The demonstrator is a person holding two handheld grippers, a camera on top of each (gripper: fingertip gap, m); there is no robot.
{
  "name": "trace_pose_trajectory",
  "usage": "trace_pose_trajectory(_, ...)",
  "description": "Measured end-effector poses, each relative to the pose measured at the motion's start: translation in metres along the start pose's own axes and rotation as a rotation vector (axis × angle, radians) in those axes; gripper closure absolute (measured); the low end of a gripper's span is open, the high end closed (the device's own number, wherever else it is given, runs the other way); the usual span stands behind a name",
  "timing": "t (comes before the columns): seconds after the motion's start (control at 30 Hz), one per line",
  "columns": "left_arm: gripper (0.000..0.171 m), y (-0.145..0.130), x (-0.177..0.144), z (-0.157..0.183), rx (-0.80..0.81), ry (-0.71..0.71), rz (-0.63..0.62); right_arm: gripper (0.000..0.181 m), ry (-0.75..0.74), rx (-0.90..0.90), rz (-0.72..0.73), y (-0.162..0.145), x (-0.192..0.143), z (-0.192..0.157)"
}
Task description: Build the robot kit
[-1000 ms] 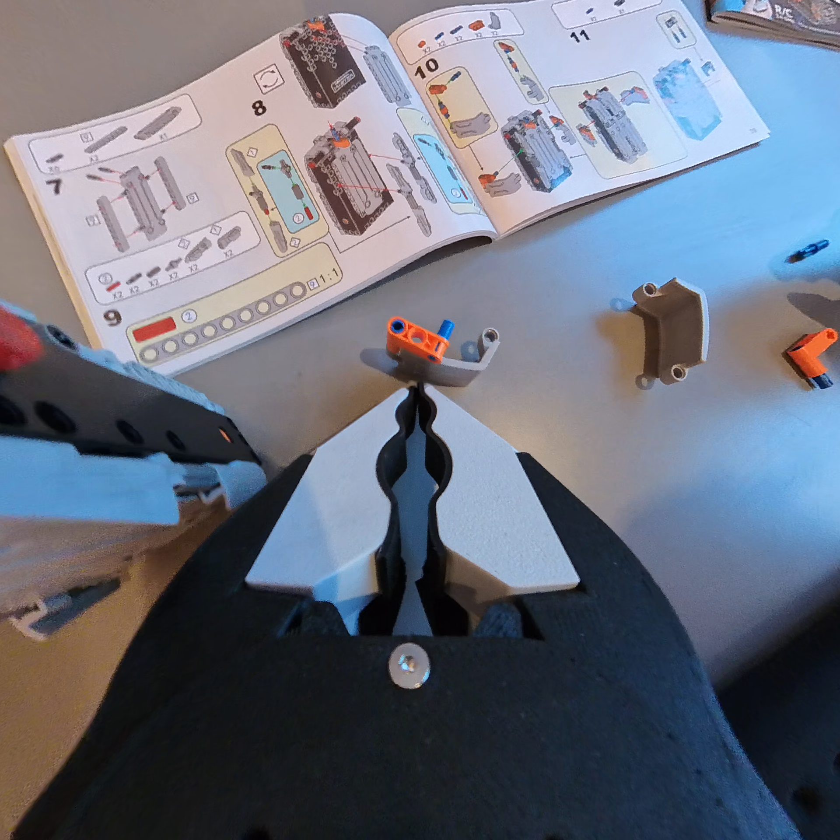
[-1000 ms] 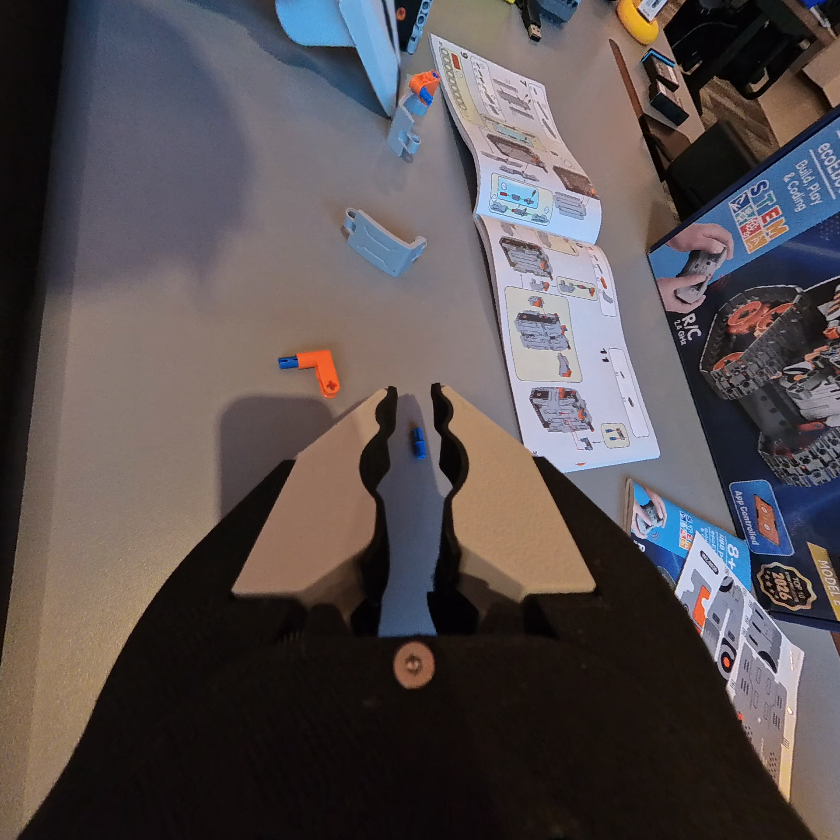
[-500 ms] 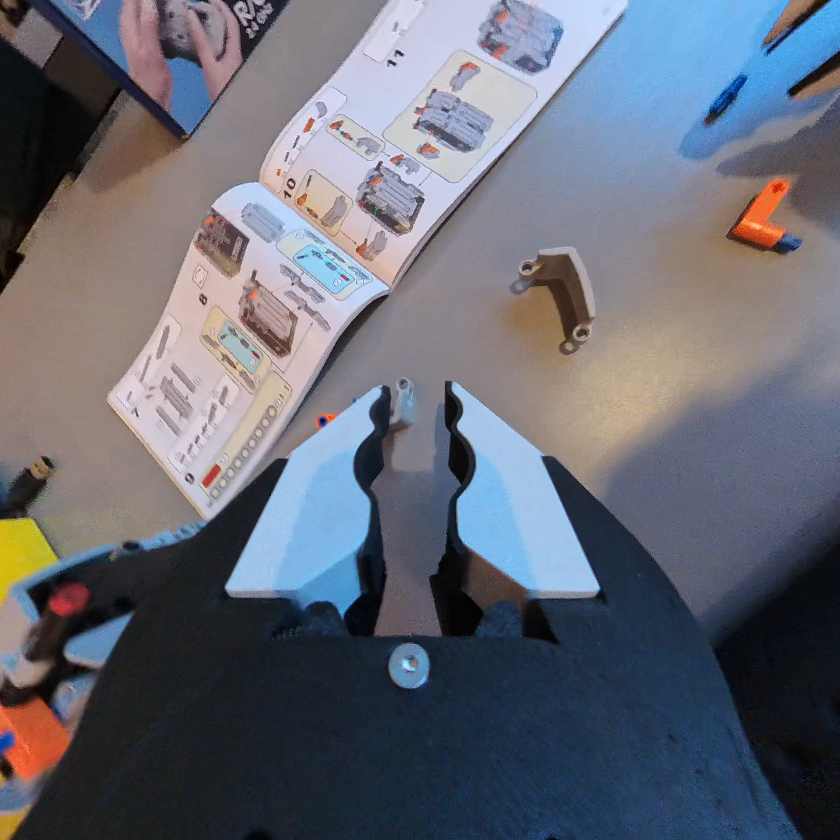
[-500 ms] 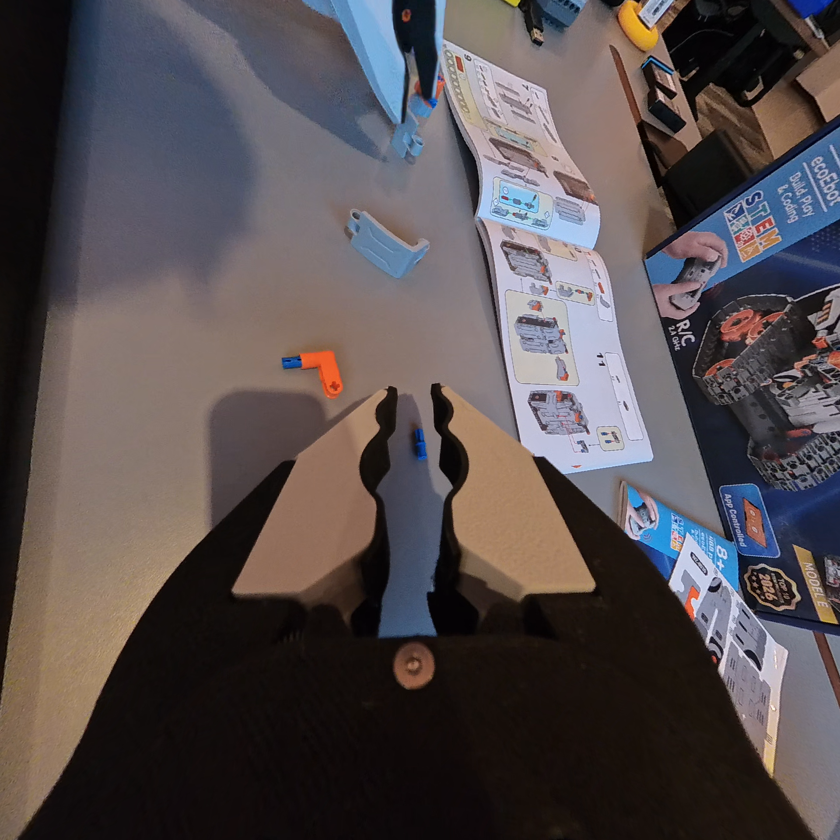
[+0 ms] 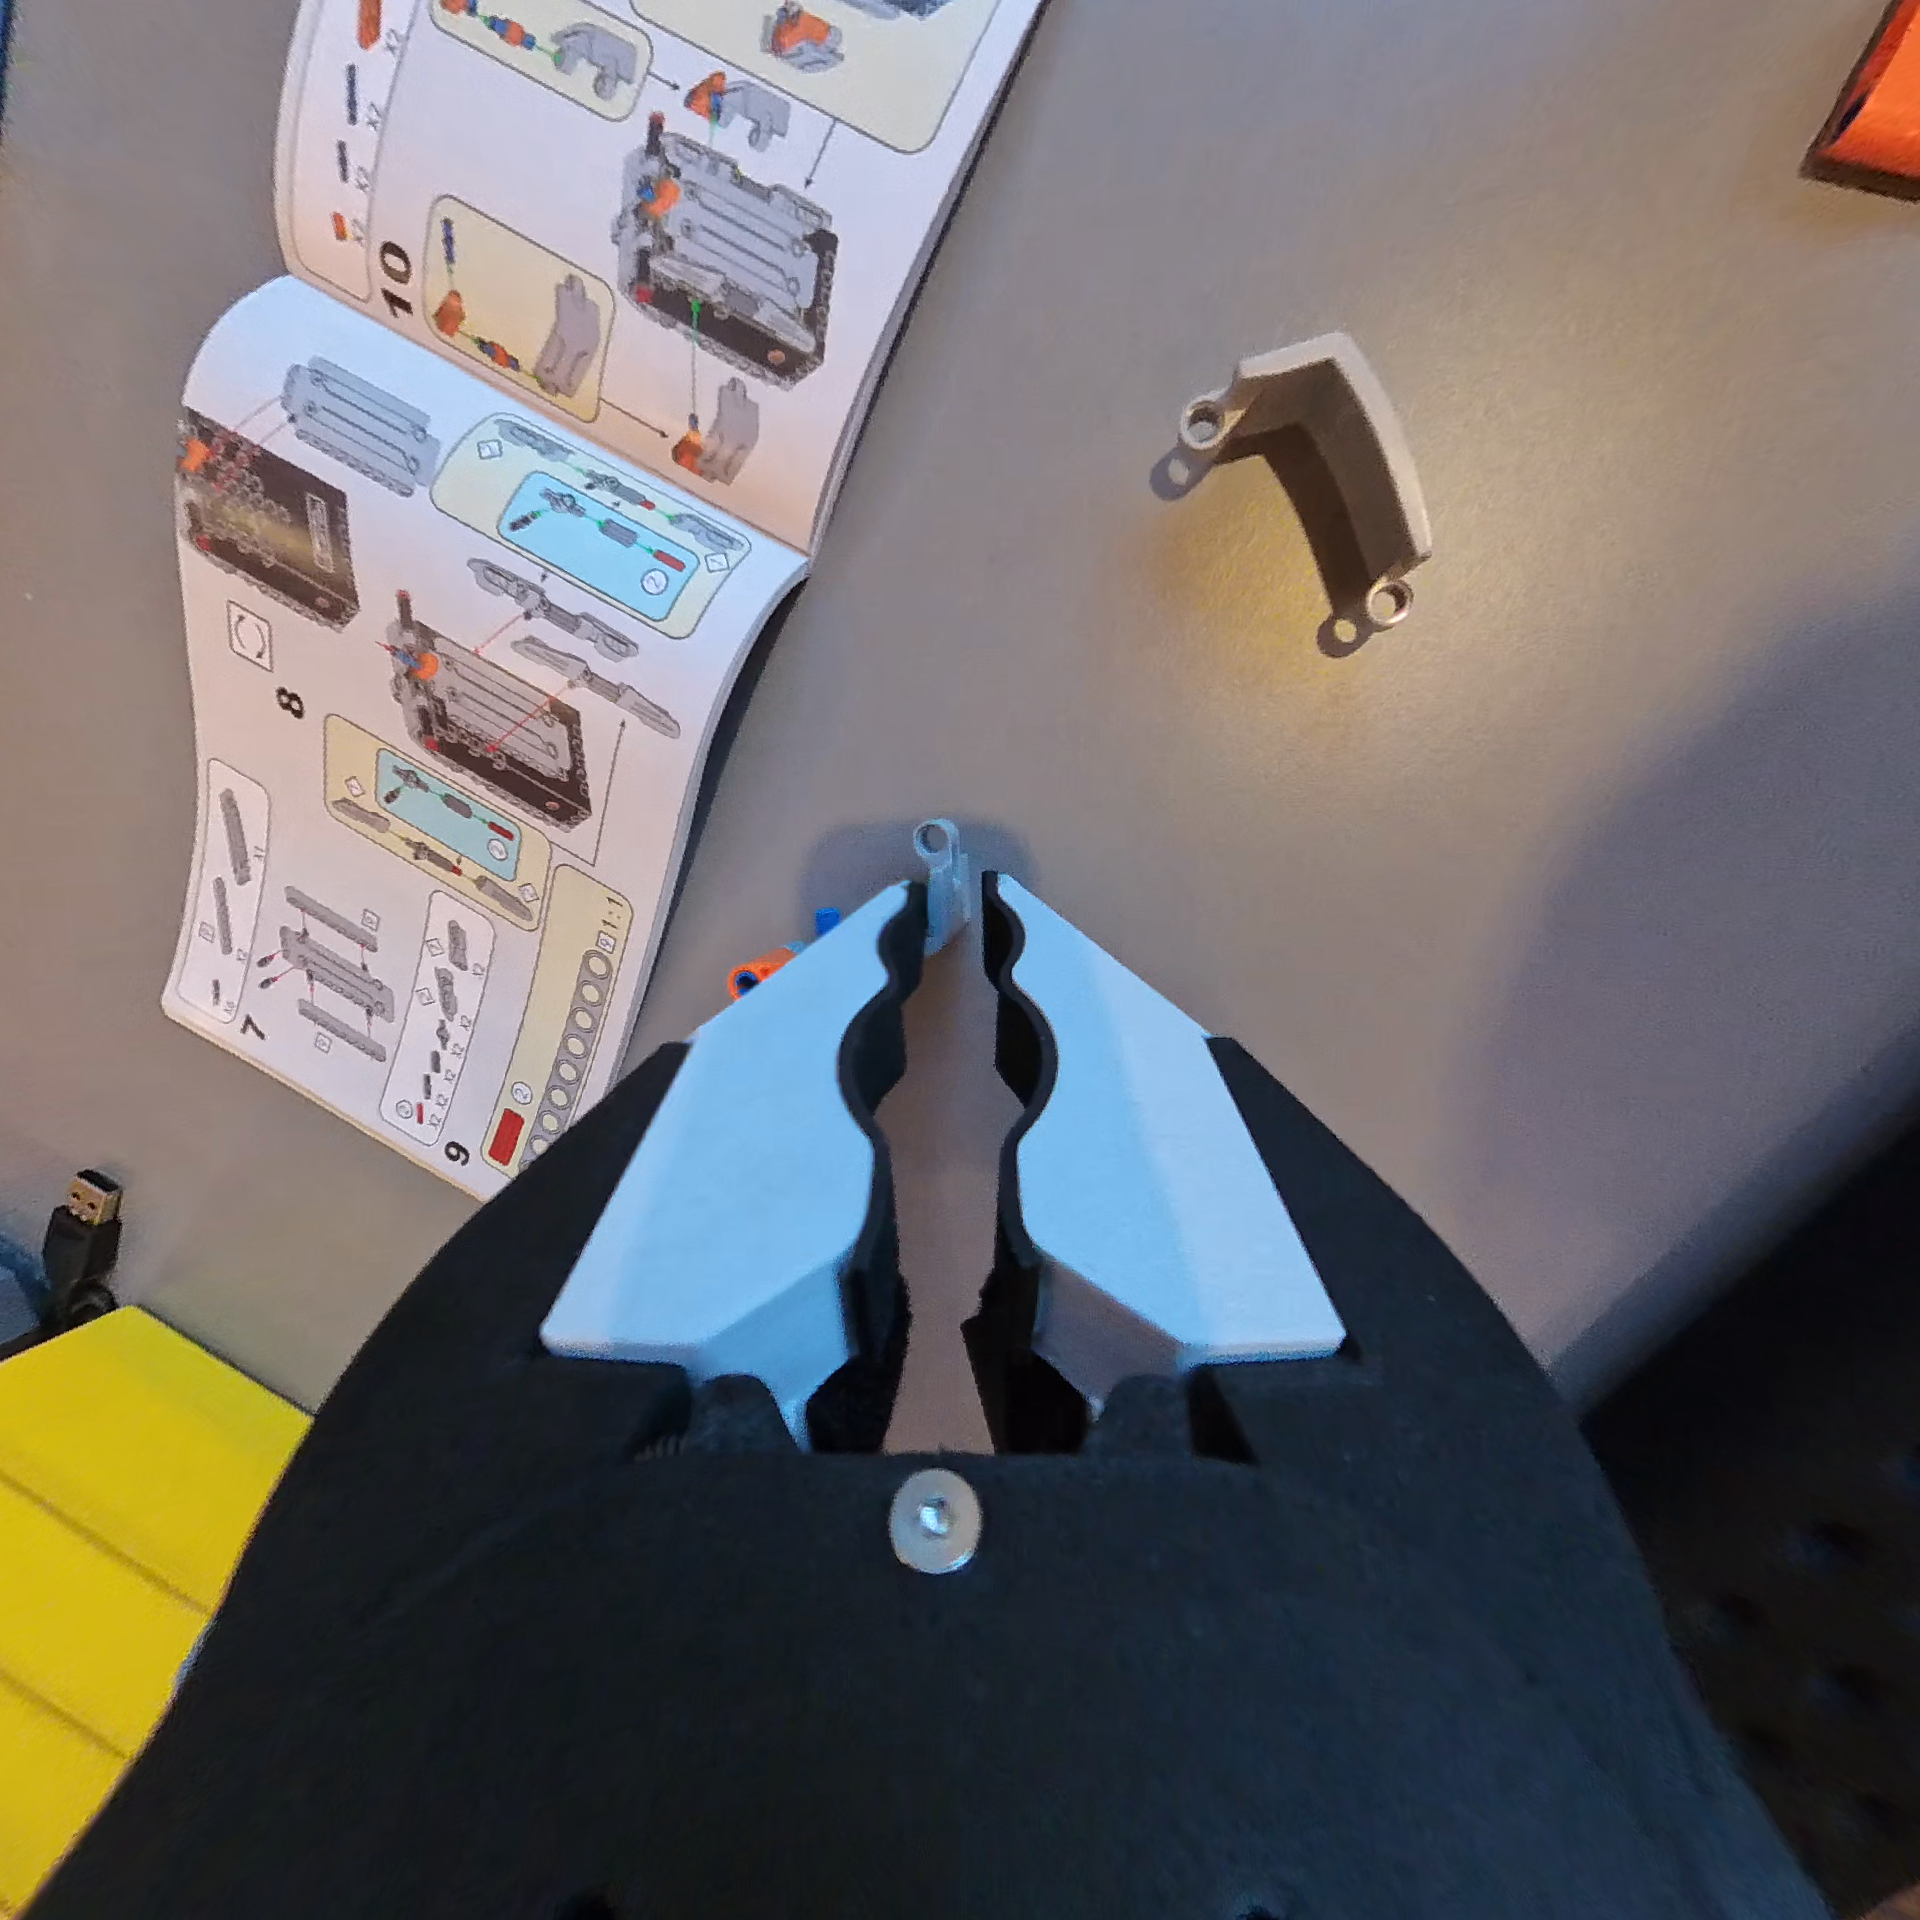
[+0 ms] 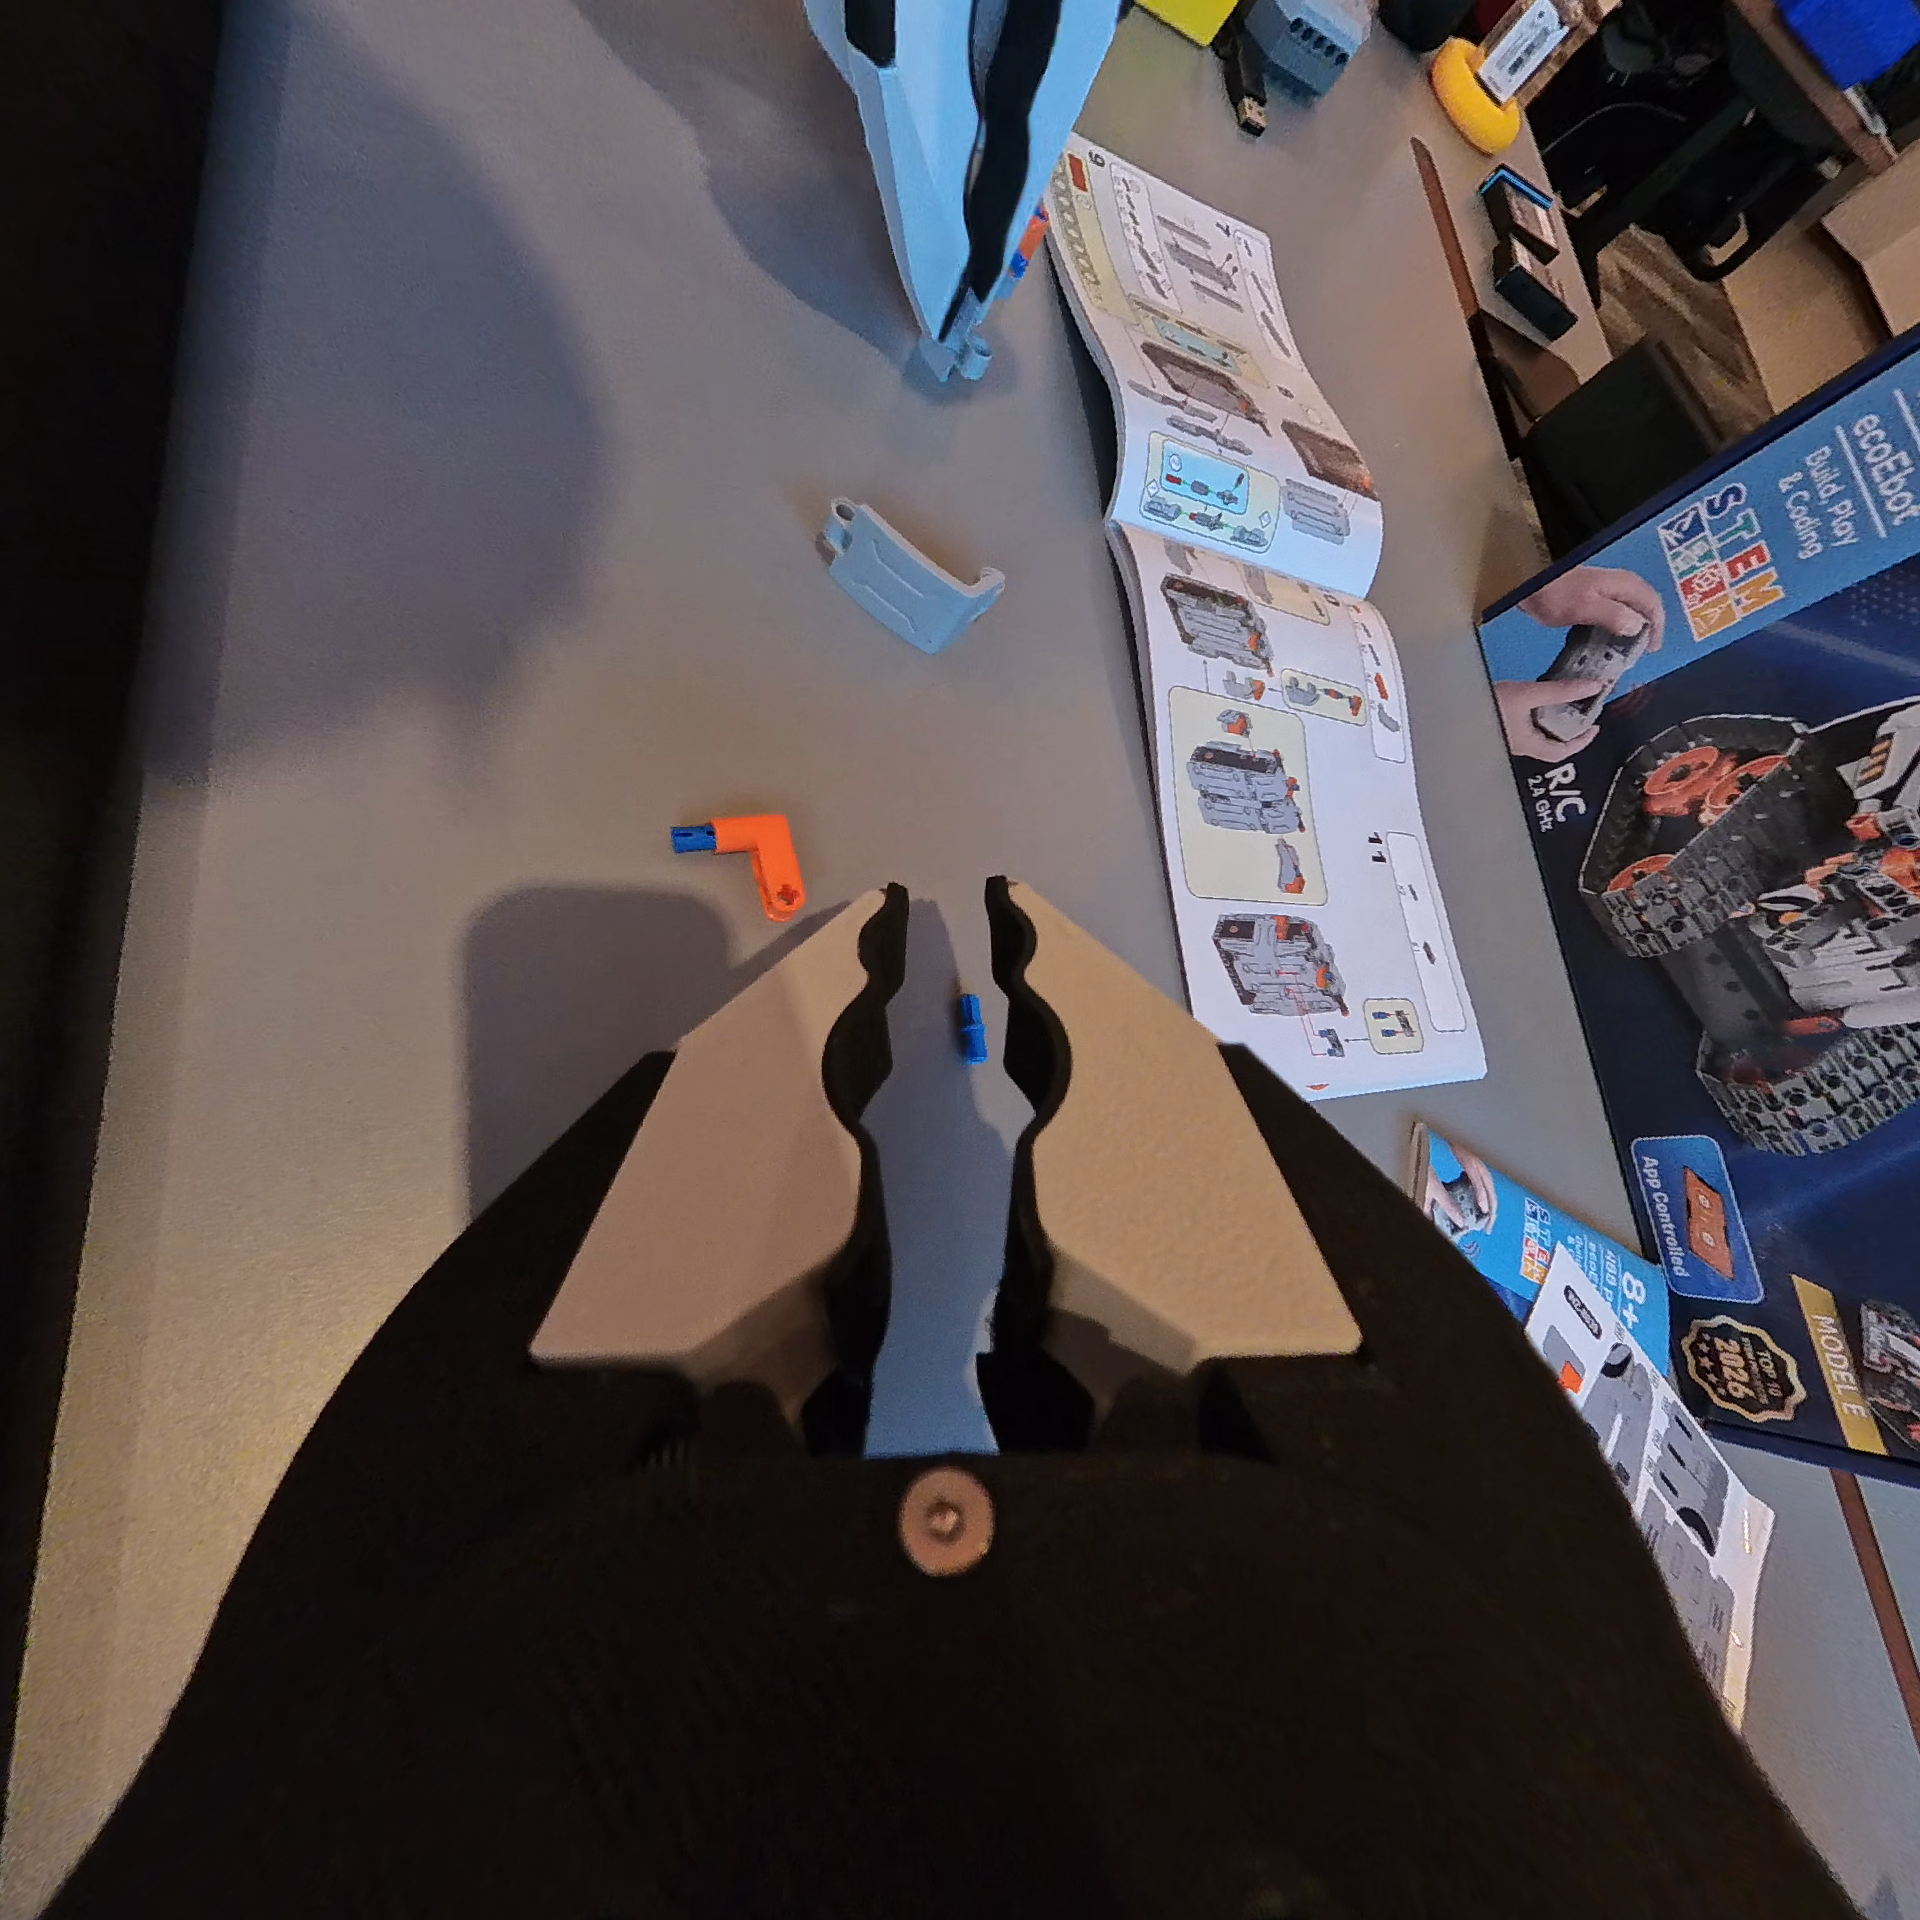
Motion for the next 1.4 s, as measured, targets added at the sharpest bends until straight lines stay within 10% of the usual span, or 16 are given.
trace_pose_trajectory(0.6, 0.154, -0.016, -0.018, 0.03, 0.073, -0.234, -0.047, 0.166, 0.017, -0.015, -0.003, 0.002, 0.002, -0.005)
trace_pose_trajectory(0.97, 0.144, 0.038, -0.078, 0.007, -0.208, -0.171, 0.357, 0.166, 0.017, -0.01, 0.006, 0.003, 0.003, -0.004)
trace_pose_trajectory(1.4, 0.146, 0.059, 0.016, 0.052, -0.359, -0.034, 0.146, 0.167, -0.018, 0.027, 0.029, 0.0, -0.003, 0.005)
Point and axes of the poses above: each gripper's, where its closed fingertips meet, x out along the fingers, y out of its top, z = x × y across the jaws, the point moved 7 cm from there along -x, back along the fingers, and after that the axes turned 10 degrees about z, right-handed, at the moved point
